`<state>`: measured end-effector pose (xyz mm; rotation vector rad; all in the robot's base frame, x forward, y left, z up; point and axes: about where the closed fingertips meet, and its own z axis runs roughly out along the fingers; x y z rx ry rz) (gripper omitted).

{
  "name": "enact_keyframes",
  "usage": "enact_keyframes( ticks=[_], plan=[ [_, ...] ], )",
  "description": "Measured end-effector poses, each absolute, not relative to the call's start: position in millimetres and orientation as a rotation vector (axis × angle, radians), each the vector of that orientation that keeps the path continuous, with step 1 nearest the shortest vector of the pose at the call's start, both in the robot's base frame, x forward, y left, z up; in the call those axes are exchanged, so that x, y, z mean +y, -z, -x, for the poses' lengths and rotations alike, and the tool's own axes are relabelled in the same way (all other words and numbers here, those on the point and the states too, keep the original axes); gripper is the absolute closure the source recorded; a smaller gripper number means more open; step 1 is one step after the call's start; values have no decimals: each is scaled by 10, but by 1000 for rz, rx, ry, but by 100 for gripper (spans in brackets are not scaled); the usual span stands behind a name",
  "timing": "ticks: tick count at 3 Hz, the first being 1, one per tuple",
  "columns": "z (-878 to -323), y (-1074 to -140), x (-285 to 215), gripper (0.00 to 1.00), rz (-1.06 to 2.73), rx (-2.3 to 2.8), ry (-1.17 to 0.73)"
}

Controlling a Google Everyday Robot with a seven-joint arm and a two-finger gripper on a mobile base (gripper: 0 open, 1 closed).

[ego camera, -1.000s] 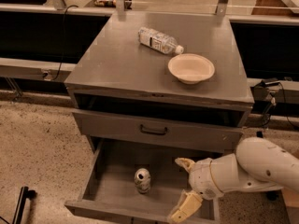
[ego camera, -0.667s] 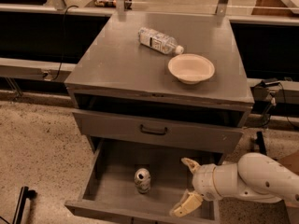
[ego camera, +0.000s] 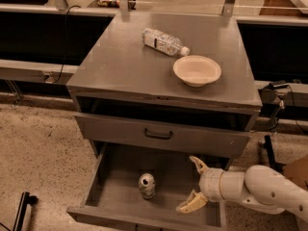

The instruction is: Pick 7up can from middle drawer and place on counter

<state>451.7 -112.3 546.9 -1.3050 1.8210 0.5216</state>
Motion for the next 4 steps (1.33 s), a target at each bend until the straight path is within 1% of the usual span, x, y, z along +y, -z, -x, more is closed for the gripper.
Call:
enact_keyframes(
  ticks=[1, 2, 3, 4],
  plan=[
    [-4696, -5475, -674, 0, 1327, 1726, -567],
    [-4939, -5154, -129, 0, 1287, 1634, -637],
    [-4859, -4918, -27, 0, 1250, 1647, -699],
    [-4875, -4908, -29, 0, 1238, 1626, -684]
  ],
)
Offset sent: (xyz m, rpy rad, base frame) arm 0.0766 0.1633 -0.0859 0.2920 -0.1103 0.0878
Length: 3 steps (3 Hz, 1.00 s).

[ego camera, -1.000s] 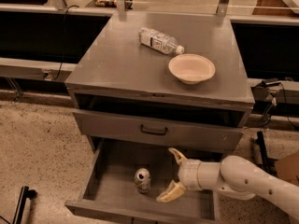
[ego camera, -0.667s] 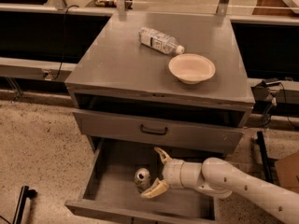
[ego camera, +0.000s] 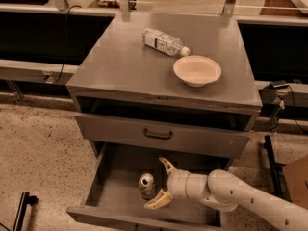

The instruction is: Pick 7up can from middle drawer and place on counter

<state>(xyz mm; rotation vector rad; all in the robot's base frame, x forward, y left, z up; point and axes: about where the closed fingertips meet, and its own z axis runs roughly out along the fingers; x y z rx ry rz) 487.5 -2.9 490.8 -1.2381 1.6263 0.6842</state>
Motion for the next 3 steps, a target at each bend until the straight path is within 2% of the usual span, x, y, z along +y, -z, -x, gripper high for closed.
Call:
enact_keyframes(
  ticks=[2, 3],
  plan=[
    [-5104, -4490, 254, 0, 1246, 1569, -654],
    [-5173, -4278, 302, 19, 1208, 1593, -693]
  ],
)
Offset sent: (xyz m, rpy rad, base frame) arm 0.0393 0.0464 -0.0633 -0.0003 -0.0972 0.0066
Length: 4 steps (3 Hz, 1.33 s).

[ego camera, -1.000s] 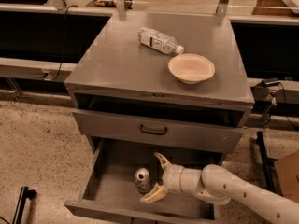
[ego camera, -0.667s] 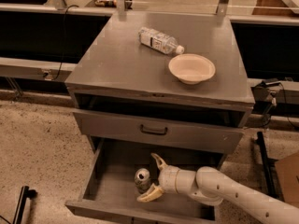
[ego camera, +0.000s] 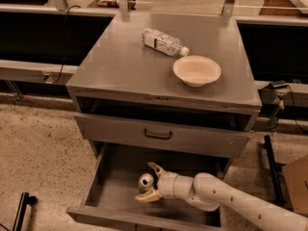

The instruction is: Pick 7up can from middle drawer and place on counter

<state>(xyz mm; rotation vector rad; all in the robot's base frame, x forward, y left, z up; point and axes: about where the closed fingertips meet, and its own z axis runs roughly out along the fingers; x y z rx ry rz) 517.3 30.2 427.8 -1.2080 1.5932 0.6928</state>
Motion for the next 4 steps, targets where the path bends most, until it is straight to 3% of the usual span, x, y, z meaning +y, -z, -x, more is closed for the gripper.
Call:
enact_keyframes(
  ticks=[2, 3, 4],
  plan=[
    [-5133, -4348, 321, 64, 1201, 1558, -744],
    [-4910, -4832, 303, 88, 1218, 1422, -840],
    [-4477, -5501, 263, 100, 1289, 1301, -891]
  ],
)
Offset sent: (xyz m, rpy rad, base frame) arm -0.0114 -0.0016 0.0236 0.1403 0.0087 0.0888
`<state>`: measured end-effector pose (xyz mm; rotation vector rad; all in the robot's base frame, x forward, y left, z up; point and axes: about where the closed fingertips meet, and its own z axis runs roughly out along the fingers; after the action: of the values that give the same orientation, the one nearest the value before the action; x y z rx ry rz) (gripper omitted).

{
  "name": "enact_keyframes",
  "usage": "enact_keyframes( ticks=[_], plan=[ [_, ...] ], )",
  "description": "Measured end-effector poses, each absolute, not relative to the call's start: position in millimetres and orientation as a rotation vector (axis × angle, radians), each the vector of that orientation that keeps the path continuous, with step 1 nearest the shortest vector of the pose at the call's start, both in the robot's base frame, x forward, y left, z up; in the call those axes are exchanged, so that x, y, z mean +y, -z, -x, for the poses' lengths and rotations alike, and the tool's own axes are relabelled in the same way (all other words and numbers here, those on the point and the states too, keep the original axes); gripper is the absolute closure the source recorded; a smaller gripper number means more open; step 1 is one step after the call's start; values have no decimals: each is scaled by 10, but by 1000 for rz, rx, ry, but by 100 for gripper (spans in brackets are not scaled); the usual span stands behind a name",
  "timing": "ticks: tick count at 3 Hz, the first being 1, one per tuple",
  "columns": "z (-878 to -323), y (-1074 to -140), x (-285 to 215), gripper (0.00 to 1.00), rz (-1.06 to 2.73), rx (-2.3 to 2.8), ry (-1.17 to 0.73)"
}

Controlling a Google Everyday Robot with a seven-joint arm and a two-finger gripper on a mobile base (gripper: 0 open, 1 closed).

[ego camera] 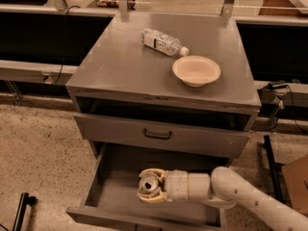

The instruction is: Pick 7up can from middle drawer and place on counter

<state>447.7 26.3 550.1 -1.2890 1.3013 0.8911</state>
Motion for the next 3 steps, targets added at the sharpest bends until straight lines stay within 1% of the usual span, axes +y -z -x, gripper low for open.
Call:
enact_keyframes(
  ticks=[1, 2, 3],
  plan=[
    [-3916, -6389, 326, 100, 1427, 1215, -905],
    [-3568, -7173, 437, 100, 1535, 1166, -874],
    [-3486, -7979, 570, 100, 1628, 1147, -869]
  ],
)
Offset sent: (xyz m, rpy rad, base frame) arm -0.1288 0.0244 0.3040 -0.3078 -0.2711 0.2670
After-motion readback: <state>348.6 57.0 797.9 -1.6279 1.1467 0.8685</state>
